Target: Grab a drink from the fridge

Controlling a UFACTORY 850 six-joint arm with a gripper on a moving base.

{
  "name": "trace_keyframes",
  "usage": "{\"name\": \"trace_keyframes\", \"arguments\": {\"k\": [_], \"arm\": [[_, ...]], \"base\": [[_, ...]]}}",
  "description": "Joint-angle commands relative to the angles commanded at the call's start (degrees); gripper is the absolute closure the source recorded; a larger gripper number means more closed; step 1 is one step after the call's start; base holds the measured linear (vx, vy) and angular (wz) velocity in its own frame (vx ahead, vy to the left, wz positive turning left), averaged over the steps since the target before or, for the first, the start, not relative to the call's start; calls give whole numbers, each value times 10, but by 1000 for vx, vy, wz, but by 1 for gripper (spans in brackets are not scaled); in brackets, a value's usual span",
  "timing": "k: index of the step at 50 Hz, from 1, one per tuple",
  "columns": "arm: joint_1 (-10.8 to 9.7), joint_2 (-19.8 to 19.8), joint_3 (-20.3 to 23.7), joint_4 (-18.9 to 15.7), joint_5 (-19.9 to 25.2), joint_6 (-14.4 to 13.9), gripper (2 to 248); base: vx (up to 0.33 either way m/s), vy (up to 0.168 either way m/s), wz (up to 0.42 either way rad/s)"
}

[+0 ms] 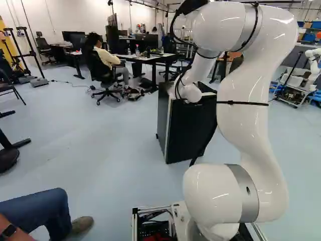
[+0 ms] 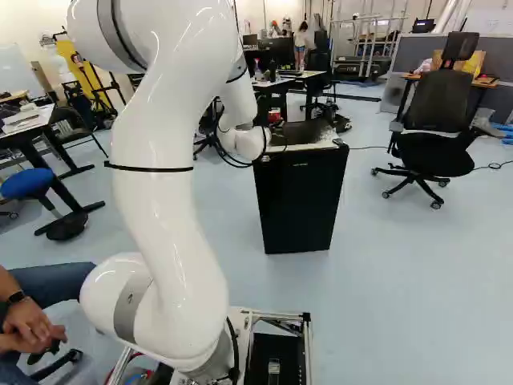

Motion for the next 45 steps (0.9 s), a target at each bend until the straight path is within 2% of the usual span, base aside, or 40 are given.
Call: {"name": "trace_keyframes", "arguments": {"k": [22, 45], "arm": [[11, 54, 62, 1, -9, 0, 153], [29, 139, 159, 1, -23, 0, 153]], "base": [[0, 0, 0], [0, 0, 0]]}}
